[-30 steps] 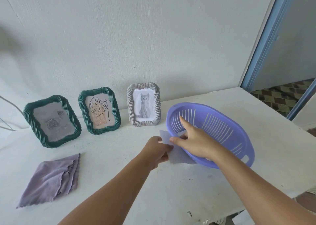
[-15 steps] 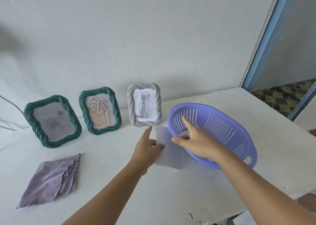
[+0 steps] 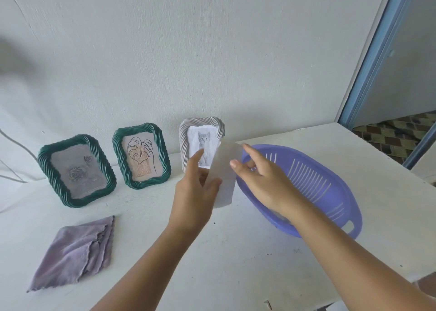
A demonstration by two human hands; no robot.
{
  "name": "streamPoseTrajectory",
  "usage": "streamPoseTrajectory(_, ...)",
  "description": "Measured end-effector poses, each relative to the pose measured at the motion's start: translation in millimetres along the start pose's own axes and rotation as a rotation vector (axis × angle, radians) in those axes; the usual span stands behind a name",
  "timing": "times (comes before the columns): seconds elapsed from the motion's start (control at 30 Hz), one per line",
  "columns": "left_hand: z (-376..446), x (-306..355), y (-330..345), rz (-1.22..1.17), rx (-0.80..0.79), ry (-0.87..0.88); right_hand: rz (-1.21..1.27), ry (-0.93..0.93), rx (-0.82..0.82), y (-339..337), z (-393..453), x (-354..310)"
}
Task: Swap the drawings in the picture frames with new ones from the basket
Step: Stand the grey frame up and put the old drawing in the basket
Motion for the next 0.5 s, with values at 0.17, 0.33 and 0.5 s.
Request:
streamPoseTrajectory(0.17, -6, 32, 20, -0.024, -0.038, 0.202, 0.292, 0.084, 0.037, 5, 9, -2)
streamPoseTrajectory(0.33, -13, 37, 38, -0.034, -0.203, 0.263, 0.357, 0.144, 0.182, -13, 14, 17)
streamPoseTrajectory(0.5, 7, 22, 12, -0.015, -0.052, 0.162, 0.305, 0.148, 0.123, -30, 20, 32)
Point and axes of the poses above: each hand's wrist, its own z-axis towards the middle knuckle, its own y-axis out of the palm, x = y × z, the point moved 8 cm from there along z, towards the middle knuckle, and after that the axes turned 1 degree about x, right-handed, at the moved point
